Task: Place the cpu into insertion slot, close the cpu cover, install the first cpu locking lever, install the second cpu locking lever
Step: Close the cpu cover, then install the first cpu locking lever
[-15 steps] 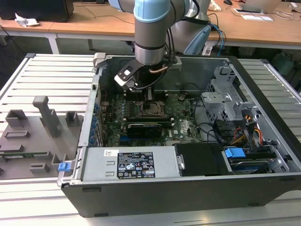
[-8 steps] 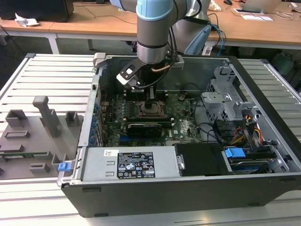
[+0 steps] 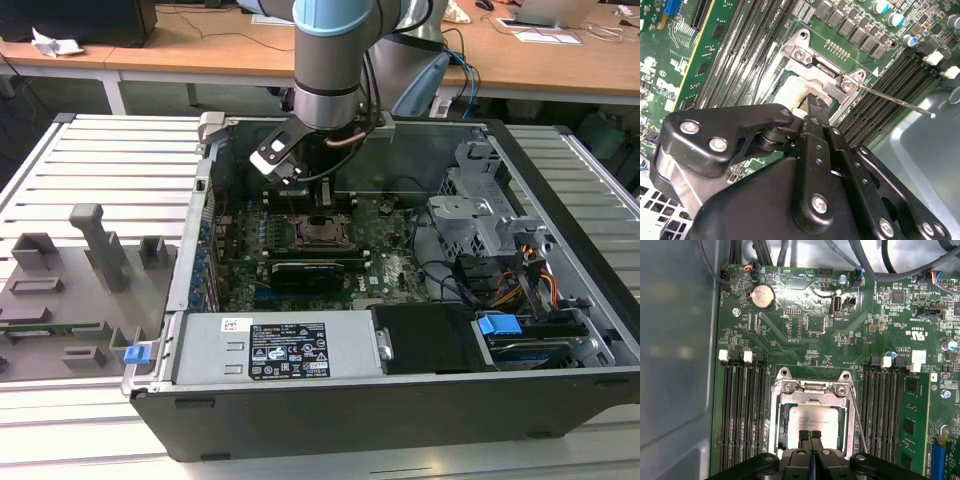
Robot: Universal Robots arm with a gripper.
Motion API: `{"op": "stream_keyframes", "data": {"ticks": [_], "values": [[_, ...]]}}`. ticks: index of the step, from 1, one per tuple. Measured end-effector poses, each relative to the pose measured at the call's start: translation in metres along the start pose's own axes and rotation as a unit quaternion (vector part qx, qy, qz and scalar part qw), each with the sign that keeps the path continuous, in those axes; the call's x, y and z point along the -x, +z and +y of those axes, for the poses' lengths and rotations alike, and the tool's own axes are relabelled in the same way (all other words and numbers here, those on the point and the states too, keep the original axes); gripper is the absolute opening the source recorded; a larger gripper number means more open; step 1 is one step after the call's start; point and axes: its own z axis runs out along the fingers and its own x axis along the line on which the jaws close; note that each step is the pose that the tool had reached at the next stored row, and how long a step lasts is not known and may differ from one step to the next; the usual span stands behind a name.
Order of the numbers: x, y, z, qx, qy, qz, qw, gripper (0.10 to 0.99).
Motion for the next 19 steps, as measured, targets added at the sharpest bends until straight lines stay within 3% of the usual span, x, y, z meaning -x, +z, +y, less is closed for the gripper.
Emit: {"op": "stream_keyframes", "data": {"ticks": [10,19], "values": [[0.0005,0.0002,0.0095,0.0,0.0,0.0,1.0,0.106],[0.0005,-0.003,0.0101,0.0,0.0,0.0,1.0,0.106]]}}
